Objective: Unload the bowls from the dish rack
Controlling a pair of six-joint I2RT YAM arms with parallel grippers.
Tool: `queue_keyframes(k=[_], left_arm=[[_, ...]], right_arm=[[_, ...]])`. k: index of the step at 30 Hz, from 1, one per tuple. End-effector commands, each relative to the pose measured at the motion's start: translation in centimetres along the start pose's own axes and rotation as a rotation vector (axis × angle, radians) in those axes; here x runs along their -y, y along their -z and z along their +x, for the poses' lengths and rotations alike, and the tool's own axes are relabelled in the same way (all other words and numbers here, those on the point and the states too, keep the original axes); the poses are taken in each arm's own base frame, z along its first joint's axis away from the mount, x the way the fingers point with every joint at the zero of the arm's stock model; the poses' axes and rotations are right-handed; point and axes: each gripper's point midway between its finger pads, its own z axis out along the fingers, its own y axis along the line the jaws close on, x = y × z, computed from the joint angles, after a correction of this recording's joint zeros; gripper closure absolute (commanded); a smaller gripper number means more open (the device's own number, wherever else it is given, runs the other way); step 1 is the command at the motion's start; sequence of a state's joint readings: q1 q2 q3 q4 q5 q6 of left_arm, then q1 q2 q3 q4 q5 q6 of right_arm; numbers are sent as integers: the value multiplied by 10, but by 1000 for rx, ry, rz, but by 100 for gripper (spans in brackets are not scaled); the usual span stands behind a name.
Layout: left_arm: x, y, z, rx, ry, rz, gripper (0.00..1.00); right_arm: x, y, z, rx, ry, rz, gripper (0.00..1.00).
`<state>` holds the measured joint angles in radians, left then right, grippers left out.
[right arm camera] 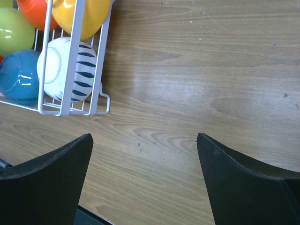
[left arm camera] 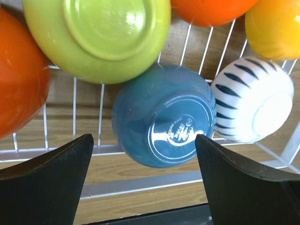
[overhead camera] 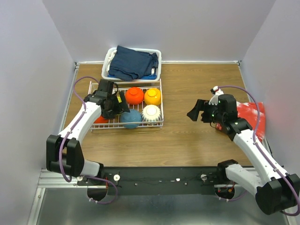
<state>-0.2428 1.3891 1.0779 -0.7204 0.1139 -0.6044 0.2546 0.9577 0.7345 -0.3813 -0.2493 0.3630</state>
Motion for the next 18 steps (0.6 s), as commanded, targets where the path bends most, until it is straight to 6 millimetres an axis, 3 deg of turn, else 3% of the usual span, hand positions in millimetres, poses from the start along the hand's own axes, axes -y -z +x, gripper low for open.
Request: queue_keyframes(k=[1, 12, 18], left_arm=[[23, 6, -11, 18, 59, 172, 1], [-2, -11, -2, -46, 143, 117, 1], [0, -20, 3, -79, 149, 134, 1]], right_arm=[[-10, -1, -10, 27, 24, -41, 0], [-10, 3, -14, 41, 19, -35, 0], [-10, 6, -13, 48, 19, -34, 0]])
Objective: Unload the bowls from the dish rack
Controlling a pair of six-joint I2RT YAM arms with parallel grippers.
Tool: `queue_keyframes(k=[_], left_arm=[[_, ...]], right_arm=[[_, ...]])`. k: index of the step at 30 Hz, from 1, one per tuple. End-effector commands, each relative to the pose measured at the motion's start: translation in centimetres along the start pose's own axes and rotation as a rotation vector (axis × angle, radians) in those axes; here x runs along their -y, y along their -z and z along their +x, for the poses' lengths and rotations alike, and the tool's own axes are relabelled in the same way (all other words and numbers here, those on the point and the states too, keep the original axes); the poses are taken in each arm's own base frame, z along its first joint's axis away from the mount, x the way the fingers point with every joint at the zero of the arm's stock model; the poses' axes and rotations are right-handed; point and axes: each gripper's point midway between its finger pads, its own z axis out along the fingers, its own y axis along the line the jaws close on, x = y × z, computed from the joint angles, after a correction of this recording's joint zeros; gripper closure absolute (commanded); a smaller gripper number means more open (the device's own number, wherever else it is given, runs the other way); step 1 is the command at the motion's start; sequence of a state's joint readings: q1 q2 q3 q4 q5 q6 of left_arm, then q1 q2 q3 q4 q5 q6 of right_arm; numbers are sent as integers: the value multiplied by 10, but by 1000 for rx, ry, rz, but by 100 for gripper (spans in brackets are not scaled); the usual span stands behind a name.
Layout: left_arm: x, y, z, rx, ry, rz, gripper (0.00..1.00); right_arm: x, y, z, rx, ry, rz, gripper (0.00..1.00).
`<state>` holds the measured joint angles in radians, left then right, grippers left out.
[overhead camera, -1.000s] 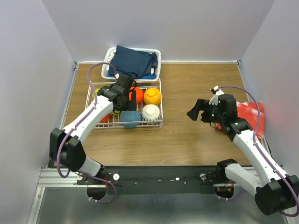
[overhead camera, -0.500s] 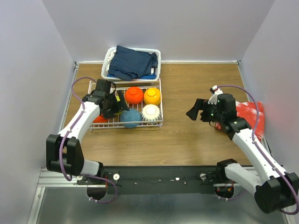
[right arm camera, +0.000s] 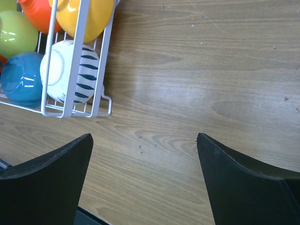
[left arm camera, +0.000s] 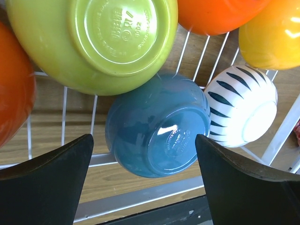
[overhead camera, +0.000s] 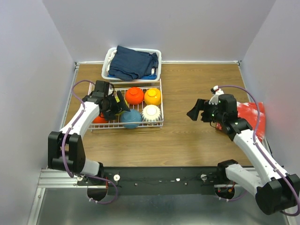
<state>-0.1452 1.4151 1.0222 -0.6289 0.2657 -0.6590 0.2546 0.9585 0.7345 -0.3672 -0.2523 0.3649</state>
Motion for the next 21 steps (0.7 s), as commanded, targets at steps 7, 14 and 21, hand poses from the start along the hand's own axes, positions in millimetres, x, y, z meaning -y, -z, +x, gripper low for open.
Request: queue_keyframes(k=[7, 14, 21], left_arm=[[1, -19, 13, -85, 30, 37, 1], [-6, -31, 20, -120, 54, 27, 1], [-8, -38, 24, -141, 72, 26, 1]], right_arm=[[-9, 8, -5, 28, 15, -33, 0], [-11, 10, -6, 30, 11, -37, 0], [-10, 12, -3, 23, 12, -35, 0]])
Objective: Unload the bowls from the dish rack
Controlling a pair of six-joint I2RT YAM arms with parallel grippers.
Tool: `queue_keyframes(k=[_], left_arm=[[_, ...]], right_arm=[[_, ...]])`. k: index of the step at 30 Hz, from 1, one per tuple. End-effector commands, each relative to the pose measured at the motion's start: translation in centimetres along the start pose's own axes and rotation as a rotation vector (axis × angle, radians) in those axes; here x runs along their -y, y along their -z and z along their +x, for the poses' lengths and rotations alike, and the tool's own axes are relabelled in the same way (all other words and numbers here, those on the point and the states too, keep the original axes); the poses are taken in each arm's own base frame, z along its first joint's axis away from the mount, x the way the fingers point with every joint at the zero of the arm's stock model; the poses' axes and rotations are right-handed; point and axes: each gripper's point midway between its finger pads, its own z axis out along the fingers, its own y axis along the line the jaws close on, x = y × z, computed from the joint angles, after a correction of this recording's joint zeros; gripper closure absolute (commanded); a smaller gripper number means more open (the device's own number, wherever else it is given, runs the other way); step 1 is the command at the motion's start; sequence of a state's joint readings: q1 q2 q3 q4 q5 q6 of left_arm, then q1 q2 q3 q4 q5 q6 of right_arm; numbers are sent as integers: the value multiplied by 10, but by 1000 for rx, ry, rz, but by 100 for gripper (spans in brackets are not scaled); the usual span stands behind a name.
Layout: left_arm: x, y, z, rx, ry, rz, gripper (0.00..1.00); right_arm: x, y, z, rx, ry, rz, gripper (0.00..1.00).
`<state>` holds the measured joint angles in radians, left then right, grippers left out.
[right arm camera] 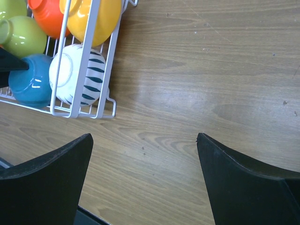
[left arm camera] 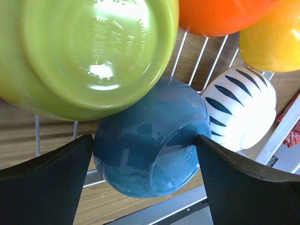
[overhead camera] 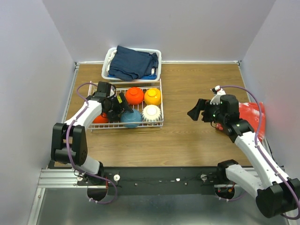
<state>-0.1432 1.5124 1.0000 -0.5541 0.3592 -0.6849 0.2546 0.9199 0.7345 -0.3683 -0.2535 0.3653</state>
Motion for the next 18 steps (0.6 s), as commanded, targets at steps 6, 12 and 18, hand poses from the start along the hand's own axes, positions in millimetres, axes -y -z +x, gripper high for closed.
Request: queue_keyframes(k=[6, 12, 18], left_arm=[[-13, -11, 17, -59, 49, -21, 1], [-6, -1, 15, -30, 56, 1, 7], [3, 12, 11, 9, 54, 26, 18]], right_arm=[[-5, 3, 2, -9, 3, -18, 0], [-3, 0, 1, -10, 5, -15, 0], [-3, -4, 2, -13, 1, -18, 0]])
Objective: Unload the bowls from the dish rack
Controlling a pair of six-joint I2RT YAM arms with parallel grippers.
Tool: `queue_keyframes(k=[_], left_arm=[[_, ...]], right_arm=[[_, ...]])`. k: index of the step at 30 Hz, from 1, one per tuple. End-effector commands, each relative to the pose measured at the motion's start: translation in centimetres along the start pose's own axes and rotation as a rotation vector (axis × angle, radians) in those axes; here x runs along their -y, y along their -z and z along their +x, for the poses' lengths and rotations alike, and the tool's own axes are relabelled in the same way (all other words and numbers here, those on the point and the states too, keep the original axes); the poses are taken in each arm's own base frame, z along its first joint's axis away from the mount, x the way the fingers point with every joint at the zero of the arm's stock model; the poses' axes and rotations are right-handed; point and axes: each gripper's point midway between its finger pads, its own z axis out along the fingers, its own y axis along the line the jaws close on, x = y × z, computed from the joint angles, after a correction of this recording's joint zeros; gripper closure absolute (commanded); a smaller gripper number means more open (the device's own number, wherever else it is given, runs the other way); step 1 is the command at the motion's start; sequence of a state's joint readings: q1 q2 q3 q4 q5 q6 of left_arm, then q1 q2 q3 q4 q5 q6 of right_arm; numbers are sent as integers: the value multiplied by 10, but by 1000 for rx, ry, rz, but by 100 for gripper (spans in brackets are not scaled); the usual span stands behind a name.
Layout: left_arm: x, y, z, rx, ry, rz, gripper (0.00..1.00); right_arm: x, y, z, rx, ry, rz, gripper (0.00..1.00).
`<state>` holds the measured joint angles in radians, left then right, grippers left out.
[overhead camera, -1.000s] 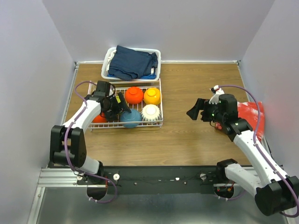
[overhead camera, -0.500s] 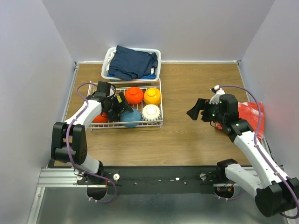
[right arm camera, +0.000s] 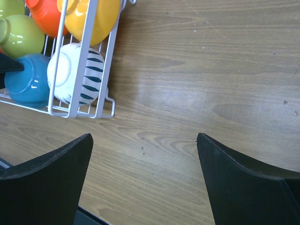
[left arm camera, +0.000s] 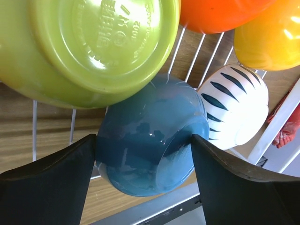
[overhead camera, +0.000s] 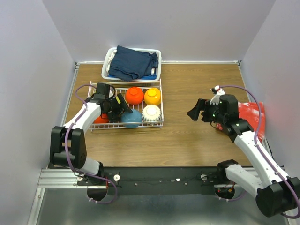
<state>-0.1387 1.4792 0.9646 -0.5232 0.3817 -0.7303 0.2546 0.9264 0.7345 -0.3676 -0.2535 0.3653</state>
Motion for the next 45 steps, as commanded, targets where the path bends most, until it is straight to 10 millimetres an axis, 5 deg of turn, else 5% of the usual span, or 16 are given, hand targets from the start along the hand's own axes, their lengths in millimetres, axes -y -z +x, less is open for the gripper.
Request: queue_keyframes(k=[1, 21, 28, 38, 45], left_arm=[[1, 10, 7, 3, 16, -4, 20], [24, 34, 3, 73, 1, 95, 37], [27, 39, 2, 82, -41, 106, 62], [62, 71, -12, 171, -14, 218, 80], [85, 91, -24, 241, 125, 302, 89]], right_arm=[[-3, -3, 1, -10, 1, -20, 0], [-8, -7, 2, -22, -8, -45, 0], [-15, -8, -1, -22, -8, -77, 0], [-53, -11, -21, -5, 110, -299, 0], [-67, -18, -56, 105, 260, -321, 0]])
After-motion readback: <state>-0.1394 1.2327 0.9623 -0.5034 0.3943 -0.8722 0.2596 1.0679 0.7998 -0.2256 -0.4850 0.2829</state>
